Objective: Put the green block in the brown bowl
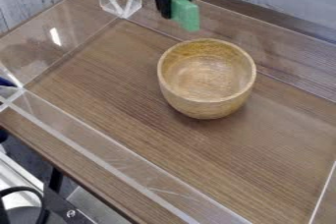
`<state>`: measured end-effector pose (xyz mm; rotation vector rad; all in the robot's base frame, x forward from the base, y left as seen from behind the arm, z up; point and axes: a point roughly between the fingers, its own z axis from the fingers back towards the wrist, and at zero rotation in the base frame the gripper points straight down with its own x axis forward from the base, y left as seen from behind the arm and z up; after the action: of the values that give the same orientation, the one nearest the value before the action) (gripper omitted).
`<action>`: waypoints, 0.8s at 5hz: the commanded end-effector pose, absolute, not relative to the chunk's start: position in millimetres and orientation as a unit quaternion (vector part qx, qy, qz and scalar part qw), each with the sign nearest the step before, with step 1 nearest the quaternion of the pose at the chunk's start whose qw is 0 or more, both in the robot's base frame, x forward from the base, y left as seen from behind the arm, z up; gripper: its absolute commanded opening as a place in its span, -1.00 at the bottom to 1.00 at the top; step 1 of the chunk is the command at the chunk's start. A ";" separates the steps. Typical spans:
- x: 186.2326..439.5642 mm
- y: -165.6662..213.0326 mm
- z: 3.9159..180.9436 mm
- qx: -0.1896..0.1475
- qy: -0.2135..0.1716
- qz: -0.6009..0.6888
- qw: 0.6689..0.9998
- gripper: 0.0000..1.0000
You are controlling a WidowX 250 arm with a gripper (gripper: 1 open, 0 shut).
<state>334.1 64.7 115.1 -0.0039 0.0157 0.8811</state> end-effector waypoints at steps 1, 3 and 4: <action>333.4 45.8 138.9 -0.008 -0.038 0.396 0.917 -1.00; 329.1 16.4 108.7 0.009 -0.038 0.352 0.935 -1.00; 325.9 12.6 90.8 0.018 -0.034 0.343 0.939 -1.00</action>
<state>319.6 12.7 72.1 0.0521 -0.0040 0.7065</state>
